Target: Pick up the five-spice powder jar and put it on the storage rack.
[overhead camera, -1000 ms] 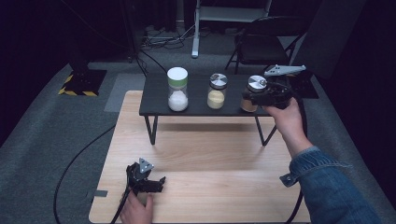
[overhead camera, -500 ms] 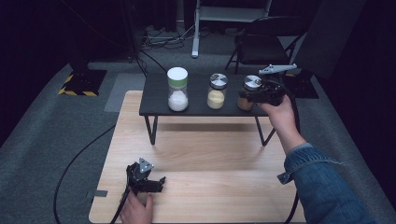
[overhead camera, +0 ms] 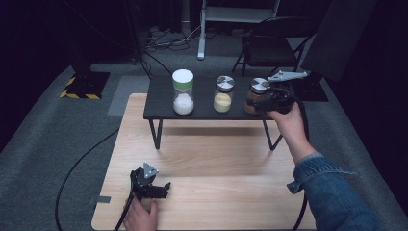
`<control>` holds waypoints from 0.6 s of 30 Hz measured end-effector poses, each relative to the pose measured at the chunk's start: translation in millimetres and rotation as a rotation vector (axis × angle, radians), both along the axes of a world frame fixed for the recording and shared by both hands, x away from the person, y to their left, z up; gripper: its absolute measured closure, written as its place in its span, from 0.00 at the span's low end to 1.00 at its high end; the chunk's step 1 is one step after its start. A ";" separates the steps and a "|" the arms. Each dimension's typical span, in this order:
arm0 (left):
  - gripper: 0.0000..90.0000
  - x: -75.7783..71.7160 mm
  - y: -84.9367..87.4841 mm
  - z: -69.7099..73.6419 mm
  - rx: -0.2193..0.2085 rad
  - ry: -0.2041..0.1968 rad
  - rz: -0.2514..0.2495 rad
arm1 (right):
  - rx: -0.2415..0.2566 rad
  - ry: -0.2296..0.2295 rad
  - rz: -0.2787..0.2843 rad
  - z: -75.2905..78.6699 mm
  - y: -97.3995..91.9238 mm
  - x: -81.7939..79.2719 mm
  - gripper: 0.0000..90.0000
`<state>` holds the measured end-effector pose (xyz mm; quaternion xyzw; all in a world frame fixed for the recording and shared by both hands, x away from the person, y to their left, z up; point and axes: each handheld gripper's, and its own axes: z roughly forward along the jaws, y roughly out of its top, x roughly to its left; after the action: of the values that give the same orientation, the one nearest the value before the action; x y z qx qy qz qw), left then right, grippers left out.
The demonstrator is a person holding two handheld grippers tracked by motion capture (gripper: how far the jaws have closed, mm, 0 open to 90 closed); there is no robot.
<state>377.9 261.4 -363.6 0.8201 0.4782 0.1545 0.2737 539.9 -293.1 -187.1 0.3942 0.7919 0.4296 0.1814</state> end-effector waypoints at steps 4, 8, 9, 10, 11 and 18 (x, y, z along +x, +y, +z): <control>0.00 0.0 0.0 0.0 0.000 0.000 0.000 | 0.000 -0.003 -0.004 -2.5 -5.2 -5.8 0.10; 0.00 0.0 0.1 0.0 0.000 0.000 0.000 | 0.023 -0.008 0.000 -6.7 -15.6 -17.1 0.09; 0.00 0.0 0.1 -0.2 -0.001 -0.001 0.000 | 0.023 -0.008 0.000 -6.7 -15.6 -17.1 0.09; 0.00 0.0 0.1 -0.2 -0.001 -0.001 0.000 | 0.028 -0.009 0.005 -8.1 -19.2 -22.2 0.09; 0.00 0.0 0.1 -0.1 -0.001 0.000 0.000 | 0.029 -0.011 0.010 -9.0 -20.8 -24.7 0.09; 0.00 0.0 0.2 -0.2 -0.001 -0.001 -0.001 | 0.021 -0.042 0.016 -13.7 -27.7 -46.4 0.06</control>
<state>377.9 261.5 -363.8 0.8201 0.4779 0.1545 0.2743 493.4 -320.8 -200.8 0.3807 0.7865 0.4474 0.1906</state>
